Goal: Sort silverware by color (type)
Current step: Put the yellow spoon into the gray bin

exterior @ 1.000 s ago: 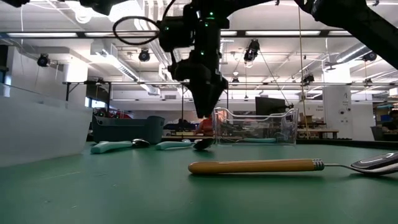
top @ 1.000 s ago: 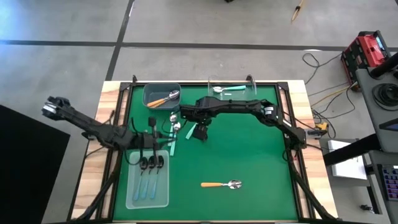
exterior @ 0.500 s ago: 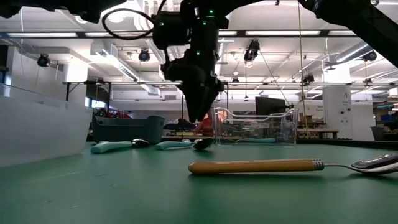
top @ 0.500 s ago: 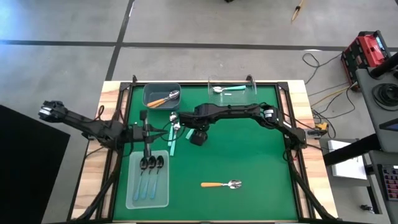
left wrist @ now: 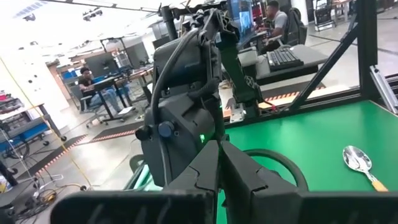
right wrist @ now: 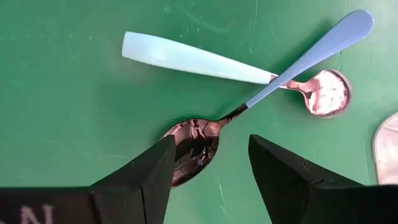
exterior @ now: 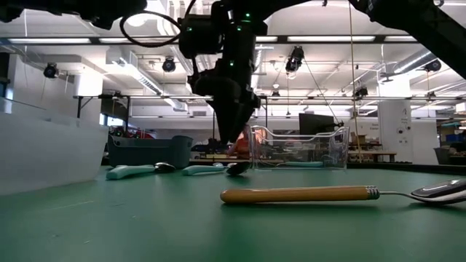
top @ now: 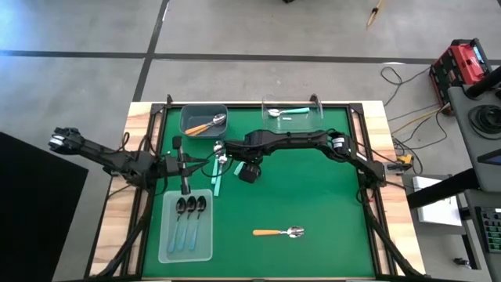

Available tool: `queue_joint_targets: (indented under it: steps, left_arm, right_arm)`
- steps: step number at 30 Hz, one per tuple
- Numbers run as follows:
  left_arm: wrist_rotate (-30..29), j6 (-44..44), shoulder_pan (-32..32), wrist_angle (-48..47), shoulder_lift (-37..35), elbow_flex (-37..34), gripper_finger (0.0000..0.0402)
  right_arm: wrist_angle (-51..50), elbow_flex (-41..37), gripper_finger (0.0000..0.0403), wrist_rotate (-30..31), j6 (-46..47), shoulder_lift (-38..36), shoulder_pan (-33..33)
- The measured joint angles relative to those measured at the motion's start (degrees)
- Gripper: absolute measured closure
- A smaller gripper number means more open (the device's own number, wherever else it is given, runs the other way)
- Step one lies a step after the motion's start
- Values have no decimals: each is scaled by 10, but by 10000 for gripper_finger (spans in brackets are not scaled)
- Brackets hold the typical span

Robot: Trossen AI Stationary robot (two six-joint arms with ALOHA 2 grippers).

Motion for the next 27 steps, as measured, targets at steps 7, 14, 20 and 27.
queue_joint_targets:
  steps: [7,14,20,27]
  left_arm:
    - [-1,2,0,-1,2,0,402]
    - [-2,7,-1,-2,2,0,401]
    - [-3,25,-1,0,2,0,401]
    - [-28,56,-1,7,-2,0,401]
  right_arm:
    - [-6,-16,207,0,8,-1,-2]
    - [-22,-25,207,1,21,-1,-3]
    - [-25,-29,207,5,21,-10,-2]
    - [-8,-64,207,6,19,-46,1]
